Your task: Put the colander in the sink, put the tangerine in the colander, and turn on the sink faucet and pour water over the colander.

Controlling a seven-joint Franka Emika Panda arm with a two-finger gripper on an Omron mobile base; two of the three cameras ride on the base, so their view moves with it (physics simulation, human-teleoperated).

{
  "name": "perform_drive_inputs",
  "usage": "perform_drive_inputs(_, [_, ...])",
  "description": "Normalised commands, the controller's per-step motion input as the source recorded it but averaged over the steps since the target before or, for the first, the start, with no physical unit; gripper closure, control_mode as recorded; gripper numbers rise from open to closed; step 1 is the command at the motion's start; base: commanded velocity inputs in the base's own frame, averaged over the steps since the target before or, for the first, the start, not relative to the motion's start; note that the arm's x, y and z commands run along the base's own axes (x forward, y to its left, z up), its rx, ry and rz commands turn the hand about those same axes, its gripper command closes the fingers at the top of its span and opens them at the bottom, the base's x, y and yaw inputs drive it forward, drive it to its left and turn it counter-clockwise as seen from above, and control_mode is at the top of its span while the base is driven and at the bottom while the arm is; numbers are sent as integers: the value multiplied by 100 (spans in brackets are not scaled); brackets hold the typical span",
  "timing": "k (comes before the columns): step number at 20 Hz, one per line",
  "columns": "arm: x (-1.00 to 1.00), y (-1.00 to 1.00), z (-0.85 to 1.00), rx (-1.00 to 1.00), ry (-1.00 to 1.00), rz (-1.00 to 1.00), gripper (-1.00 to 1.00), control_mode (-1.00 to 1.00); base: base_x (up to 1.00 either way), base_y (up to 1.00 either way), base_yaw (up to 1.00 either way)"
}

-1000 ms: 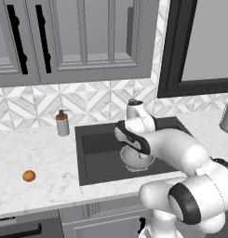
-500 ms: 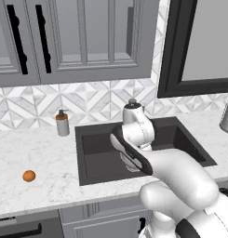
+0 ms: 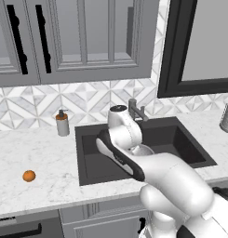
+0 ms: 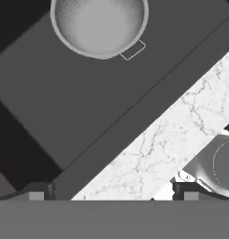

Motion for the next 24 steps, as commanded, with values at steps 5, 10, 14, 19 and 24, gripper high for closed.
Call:
perform_drive_inputs(5, [0,51,3,0,12,34,-100,-100,0,0,0])
perform_drive_inputs(10, [0,50,0,0,6,32,-100,-100,0,0,0])
perform_drive_inputs(14, [1,57,0,0,-1,25,-100,-100,0,0,0])
perform_drive_inputs(19, [1,74,0,0,0,18,-100,-100,0,0,0])
perform_drive_inputs(24, [10,83,-2,0,0,12,-100,-100,0,0,0])
